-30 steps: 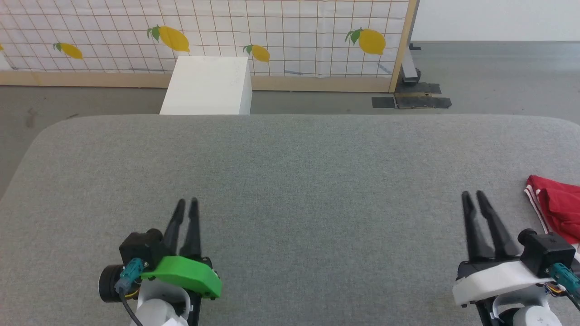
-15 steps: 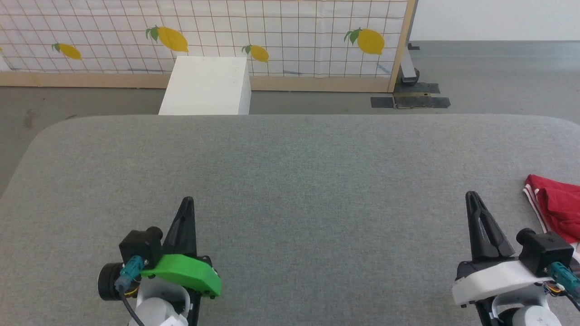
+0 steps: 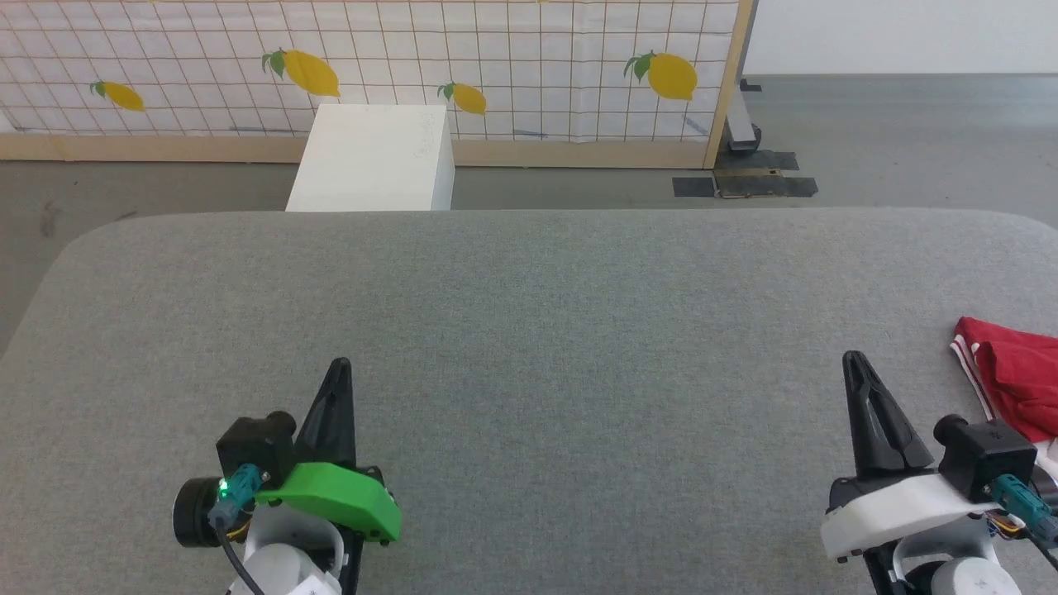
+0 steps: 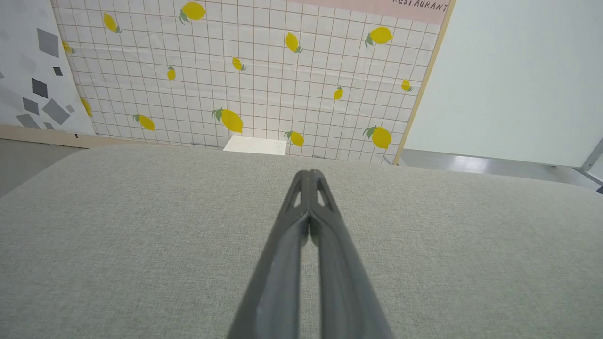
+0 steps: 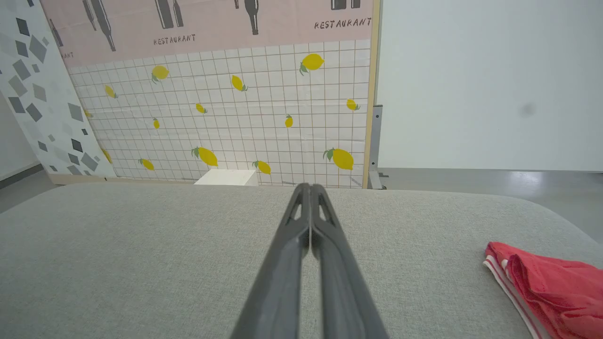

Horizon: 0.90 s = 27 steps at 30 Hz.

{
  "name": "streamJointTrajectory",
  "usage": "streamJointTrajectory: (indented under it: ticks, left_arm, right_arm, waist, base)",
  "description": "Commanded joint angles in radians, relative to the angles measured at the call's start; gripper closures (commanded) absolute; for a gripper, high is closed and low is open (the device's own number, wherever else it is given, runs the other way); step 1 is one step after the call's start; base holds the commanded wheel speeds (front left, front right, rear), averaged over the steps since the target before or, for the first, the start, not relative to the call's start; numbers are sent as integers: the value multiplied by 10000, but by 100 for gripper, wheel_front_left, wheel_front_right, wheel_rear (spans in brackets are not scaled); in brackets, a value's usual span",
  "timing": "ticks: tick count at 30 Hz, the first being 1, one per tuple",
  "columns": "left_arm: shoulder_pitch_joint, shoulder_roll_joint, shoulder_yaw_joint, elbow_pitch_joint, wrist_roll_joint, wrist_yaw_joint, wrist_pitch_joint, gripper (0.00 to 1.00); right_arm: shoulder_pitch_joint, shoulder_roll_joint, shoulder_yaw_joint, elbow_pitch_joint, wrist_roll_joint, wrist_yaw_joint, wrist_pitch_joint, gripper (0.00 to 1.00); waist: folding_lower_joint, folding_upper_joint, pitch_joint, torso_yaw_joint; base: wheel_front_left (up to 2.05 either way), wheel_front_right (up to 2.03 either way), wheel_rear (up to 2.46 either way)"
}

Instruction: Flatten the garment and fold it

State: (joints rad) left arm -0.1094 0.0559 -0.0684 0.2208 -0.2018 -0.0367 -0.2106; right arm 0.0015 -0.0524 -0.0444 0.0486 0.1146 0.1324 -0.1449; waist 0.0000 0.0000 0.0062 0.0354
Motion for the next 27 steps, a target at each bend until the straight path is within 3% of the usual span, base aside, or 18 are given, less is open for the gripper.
streamJointTrajectory:
  ticks: [1, 27]
  left_arm:
    - [151, -13, 55, -88, 153, 73, 71, 100]
    - [405, -25, 224, -658, 655, 152, 618, 100]
  right_arm:
    - [-3, 5, 19, -61, -88, -4, 51, 100]
    - [-6, 9, 133, -175, -373, -7, 426, 100]
  waist:
    - [0, 0, -1, -5]
    - [0, 0, -17, -98]
  base:
    - [0, 0, 0]
    - [0, 0, 0]
